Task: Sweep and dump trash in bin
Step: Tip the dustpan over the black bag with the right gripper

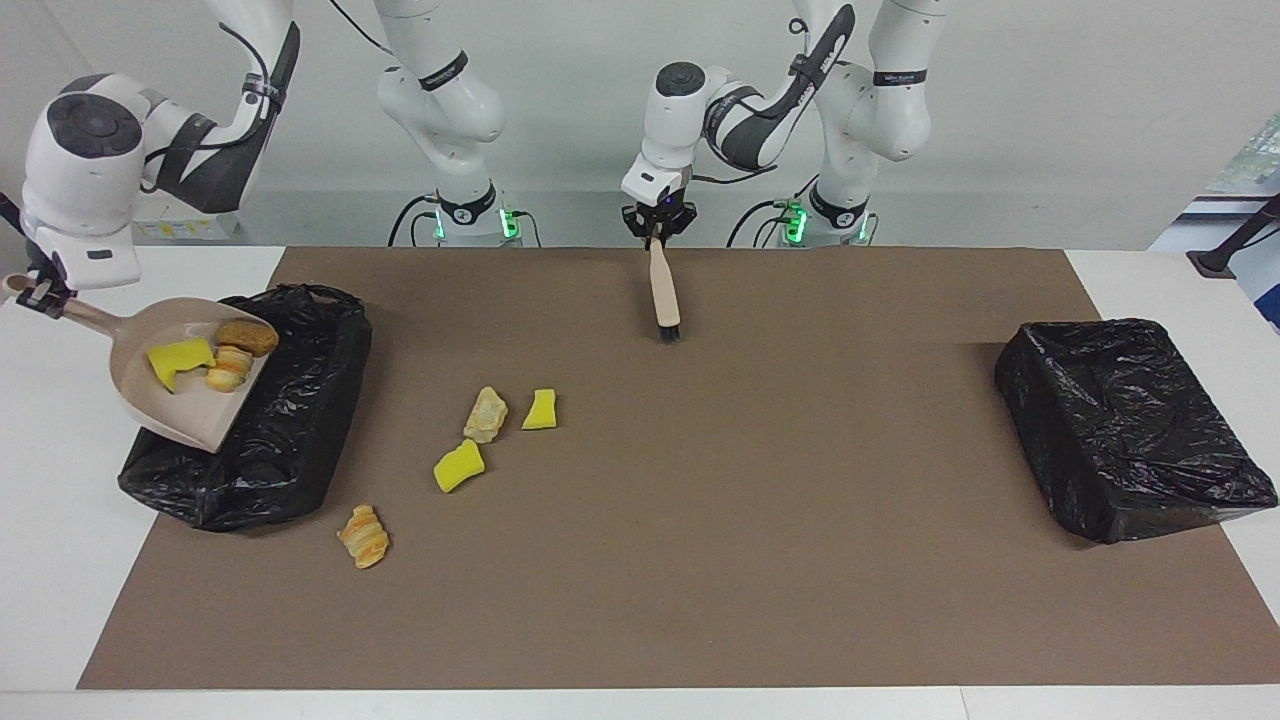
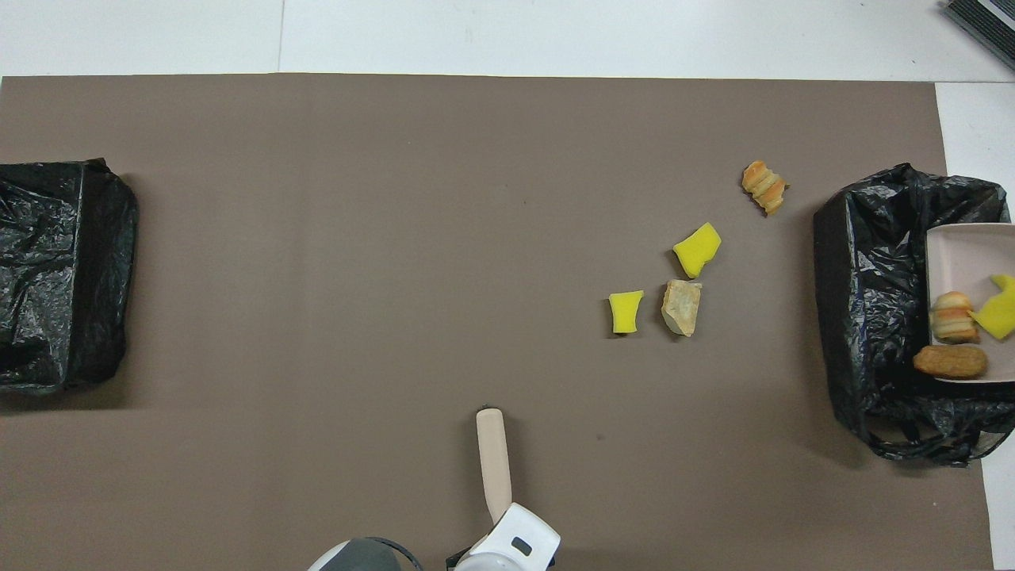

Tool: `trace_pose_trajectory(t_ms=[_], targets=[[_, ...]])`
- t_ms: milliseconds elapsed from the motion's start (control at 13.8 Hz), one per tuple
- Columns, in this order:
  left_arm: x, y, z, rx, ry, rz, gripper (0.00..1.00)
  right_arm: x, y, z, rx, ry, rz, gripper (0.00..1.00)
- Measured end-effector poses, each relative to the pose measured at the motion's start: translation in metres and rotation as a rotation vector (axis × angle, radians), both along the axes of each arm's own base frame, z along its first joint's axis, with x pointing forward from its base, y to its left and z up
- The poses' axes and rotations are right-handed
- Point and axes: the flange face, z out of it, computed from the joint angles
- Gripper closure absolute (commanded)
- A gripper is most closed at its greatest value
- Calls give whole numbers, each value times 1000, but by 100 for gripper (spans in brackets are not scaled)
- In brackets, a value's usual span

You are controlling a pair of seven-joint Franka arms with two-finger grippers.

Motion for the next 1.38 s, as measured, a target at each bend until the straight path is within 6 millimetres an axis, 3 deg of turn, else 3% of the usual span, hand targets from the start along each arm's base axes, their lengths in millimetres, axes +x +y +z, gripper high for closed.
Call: trace_pose_trajectory(t_ms=[363, 436, 581, 799, 945, 1163, 1381], targets=[[1, 3, -5, -10, -9, -4, 100, 1, 10, 22, -50, 41, 12, 100], [1, 4, -6, -10, -9, -9, 87, 2, 15, 30, -58, 59, 26, 100], [1, 5, -7, -2, -7, -29, 48, 2, 20, 54, -81, 87, 52, 100], [11, 15, -11, 27, 11, -66, 21, -9, 23, 88, -98, 91, 60, 100], [26, 25, -12, 47, 27, -63, 0, -12, 33, 91, -7, 57, 31, 100], [52, 40, -4, 80, 63, -73, 0, -10, 48, 83, 127, -24, -45, 100], [97, 60, 24, 70, 75, -94, 0, 0, 91, 72, 223, -106, -199, 100]])
